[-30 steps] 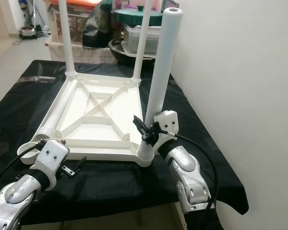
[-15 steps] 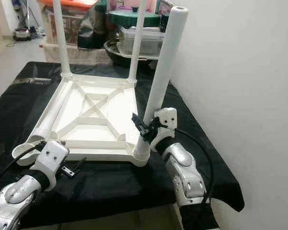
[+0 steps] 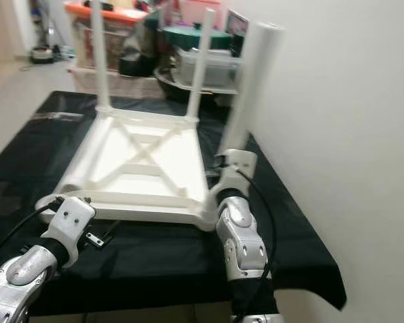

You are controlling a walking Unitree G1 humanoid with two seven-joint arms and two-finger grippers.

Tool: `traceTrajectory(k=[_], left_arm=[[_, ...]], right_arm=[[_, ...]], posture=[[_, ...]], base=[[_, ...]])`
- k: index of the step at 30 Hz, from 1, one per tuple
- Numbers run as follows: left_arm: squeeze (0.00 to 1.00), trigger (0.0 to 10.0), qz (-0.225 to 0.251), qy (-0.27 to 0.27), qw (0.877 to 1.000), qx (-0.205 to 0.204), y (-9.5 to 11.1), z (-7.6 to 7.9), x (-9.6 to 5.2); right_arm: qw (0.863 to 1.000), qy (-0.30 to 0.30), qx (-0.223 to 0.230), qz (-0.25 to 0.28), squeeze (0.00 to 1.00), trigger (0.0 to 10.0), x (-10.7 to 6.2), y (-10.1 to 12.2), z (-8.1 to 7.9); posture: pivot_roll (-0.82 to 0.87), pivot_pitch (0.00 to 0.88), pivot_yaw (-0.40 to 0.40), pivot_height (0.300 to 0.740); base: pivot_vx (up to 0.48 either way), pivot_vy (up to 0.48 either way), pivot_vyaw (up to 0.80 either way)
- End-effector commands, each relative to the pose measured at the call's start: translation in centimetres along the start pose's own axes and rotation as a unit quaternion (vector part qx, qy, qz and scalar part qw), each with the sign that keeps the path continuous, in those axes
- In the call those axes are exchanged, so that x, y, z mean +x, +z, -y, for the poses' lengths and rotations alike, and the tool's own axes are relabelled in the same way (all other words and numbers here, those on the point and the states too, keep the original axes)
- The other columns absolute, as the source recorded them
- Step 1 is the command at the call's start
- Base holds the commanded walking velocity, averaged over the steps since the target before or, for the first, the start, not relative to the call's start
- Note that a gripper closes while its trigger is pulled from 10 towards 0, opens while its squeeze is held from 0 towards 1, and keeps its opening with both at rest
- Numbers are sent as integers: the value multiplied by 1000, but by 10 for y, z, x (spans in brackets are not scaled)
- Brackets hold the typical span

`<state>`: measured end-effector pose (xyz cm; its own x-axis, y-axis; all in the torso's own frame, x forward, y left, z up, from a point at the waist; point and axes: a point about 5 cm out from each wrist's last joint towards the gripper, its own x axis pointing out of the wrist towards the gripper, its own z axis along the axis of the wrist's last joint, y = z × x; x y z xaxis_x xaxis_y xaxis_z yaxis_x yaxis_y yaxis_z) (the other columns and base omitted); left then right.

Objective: Building children table

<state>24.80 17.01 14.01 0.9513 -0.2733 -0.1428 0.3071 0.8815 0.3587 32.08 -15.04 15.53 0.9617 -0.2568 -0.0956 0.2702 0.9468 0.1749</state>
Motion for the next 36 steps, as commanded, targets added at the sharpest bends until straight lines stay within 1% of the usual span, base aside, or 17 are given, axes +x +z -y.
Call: traceTrajectory(k=[1,6,15,16,19,20,21,23,24,25,26,28,30,31,32,34,36], left_arm=[[0,10000,-3,-2,1000,6,0,0,1],[0,10000,-4,-1,1000,5,-1,0,2],[0,10000,-2,-2,1000,8,0,1,5],[0,10000,-2,-2,1000,8,0,1,5],[0,10000,-2,-2,1000,9,-1,2,5],[0,10000,-2,-2,1000,9,-1,2,5],[0,10000,-2,-2,1000,9,-1,2,5],[0,10000,-2,-2,1000,9,-1,2,5],[0,10000,-2,-3,1000,9,-2,3,5],[0,10000,-2,-3,1000,9,-2,3,5],[0,10000,-1,-4,1000,9,-1,3,6],[0,10000,-1,-4,1000,9,-1,3,6],[0,10000,0,-5,1000,10,-1,4,7],[0,10000,0,-5,1000,10,-1,4,7],[0,10000,1,-5,1000,10,-1,4,7],[0,10000,1,-2,1000,11,-1,3,7],[0,10000,1,-1,1000,11,-1,3,7]], right_arm=[[992,-53,6,-112,0,0,-5,-35,14],[991,-56,7,-120,0,0,-5,-35,11],[992,-27,-5,-126,0,0,-4,-28,-9],[992,-14,-5,-123,0,1529,-5,-26,-12],[993,33,16,-111,0,0,-7,-22,-21],[993,33,16,-111,0,0,-7,-22,-21],[990,84,30,-108,0,0,-10,-20,-32],[990,84,30,-108,0,0,-10,-20,-32],[979,170,40,-103,0,0,-16,-17,-44],[979,170,40,-103,0,0,-16,-17,-44],[961,254,36,-99,0,0,-22,-14,-54],[961,254,36,-99,0,0,-22,-14,-54],[920,383,1,-88,0,0,-32,-13,-59],[920,383,1,-88,0,0,-32,-13,-59],[908,411,-26,-75,0,0,-33,-13,-56],[899,425,-99,-37,0,0,-29,-12,-49],[897,425,-123,-27,0,0,-28,-11,-47]], posture=[[123,0,-137,740],[123,0,-137,740],[116,0,-140,740],[116,0,-140,740],[116,0,-140,740],[116,0,-140,740],[116,0,-140,740],[116,0,-140,740],[111,0,-139,740],[111,0,-139,740],[107,0,-137,740],[107,0,-137,740],[105,0,-139,740],[105,0,-139,740],[105,0,-139,740],[109,0,-146,740],[109,0,-146,740]], base=[[0,0,0],[0,0,0],[0,0,0],[0,0,0],[0,0,0],[0,0,0],[0,0,0],[0,0,0],[0,0,0],[0,0,0],[0,0,0],[0,0,0],[0,0,0],[0,0,0],[0,0,0],[0,0,0],[0,0,0]])
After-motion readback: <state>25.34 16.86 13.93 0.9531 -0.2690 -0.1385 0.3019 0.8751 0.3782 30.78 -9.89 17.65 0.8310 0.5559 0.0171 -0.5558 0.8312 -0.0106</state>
